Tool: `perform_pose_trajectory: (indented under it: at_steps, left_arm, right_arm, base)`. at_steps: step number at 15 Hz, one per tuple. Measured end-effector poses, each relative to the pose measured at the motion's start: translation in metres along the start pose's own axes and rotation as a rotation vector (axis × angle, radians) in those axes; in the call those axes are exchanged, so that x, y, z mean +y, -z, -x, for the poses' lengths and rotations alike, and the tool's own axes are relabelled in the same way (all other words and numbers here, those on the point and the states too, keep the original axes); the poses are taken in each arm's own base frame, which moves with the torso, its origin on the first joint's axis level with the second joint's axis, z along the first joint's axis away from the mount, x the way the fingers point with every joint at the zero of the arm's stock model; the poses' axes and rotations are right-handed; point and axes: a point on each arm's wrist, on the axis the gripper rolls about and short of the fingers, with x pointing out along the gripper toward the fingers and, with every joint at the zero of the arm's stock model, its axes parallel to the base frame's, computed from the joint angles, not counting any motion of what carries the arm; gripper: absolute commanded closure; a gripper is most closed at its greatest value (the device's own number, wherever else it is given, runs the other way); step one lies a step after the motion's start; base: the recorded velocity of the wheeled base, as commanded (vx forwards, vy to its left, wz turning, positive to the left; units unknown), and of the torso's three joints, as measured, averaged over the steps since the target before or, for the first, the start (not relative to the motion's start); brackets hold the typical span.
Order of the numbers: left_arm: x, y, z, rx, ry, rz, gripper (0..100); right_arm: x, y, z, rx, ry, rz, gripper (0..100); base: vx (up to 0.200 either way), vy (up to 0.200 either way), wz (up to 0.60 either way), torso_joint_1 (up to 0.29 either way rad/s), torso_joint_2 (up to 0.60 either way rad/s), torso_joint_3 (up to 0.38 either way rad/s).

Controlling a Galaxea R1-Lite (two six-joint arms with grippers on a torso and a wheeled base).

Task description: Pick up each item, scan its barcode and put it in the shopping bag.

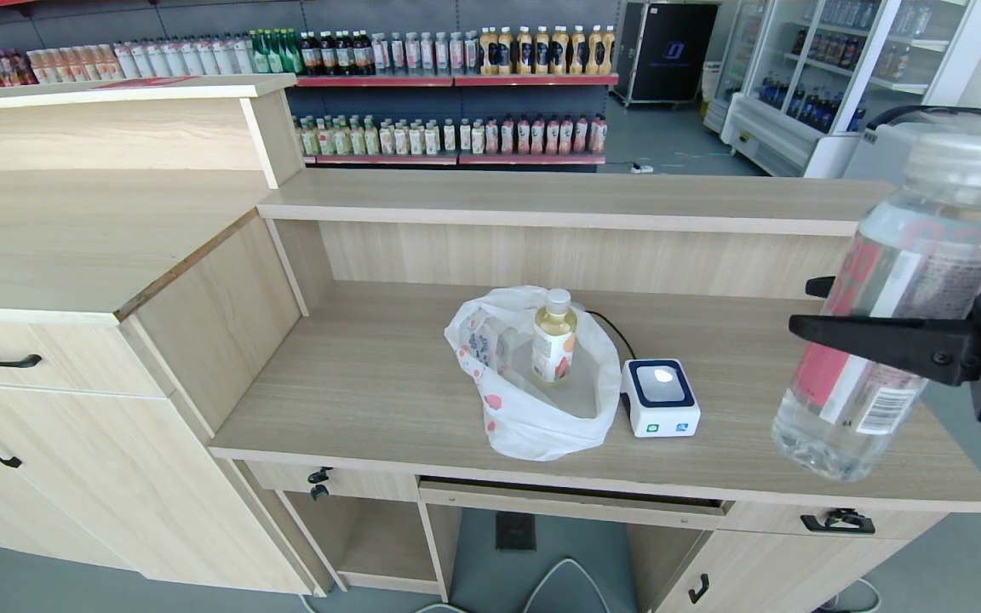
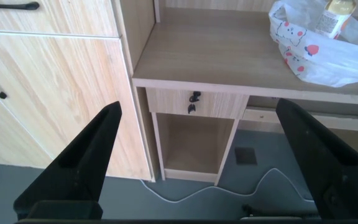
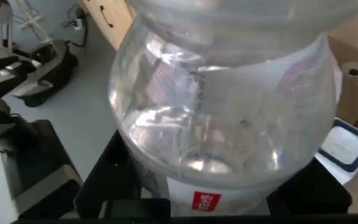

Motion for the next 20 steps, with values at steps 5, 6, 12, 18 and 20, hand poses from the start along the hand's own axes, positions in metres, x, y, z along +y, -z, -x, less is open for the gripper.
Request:
perform_pose_trajectory:
  at_steps: [5, 6, 12, 18, 20]
  left_arm:
    - [0.0, 0.0, 0.0, 0.0, 0.0, 0.0, 0]
    - [0.0, 0.0, 0.0, 0.0, 0.0, 0.0, 0]
    - [0.0, 0.0, 0.0, 0.0, 0.0, 0.0, 0]
    - [0.0, 0.0, 0.0, 0.0, -0.001, 0.0, 0]
    - [0.0, 0.0, 0.0, 0.0, -0.001, 0.0, 0]
  right_arm:
    - [-0.091, 0.045, -0.025, -0.028, 0.389, 0.6, 100]
    - [-0.103, 0.058, -0.029, 0.0, 0.418, 0.699, 100]
    - [-0.134, 0.108, -0.05, 0.147, 0.392, 0.957, 100]
    - [-0.163, 0.131, -0.054, 0.029, 0.284, 1.069, 100]
    - [-0.175, 0.146, -0.049, 0.024, 0.251, 1.054, 100]
  base:
    - [0.0, 0.0, 0.0, 0.0, 0.0, 0.0]
    - [0.0, 0.0, 0.0, 0.0, 0.0, 0.0]
    - [0.0, 0.0, 0.4, 0.002, 0.0, 0.0]
    - [0.0, 0.0, 0.2, 0.003, 0.0, 0.001]
    - [0.0, 0.0, 0.0, 0.0, 0.0, 0.0]
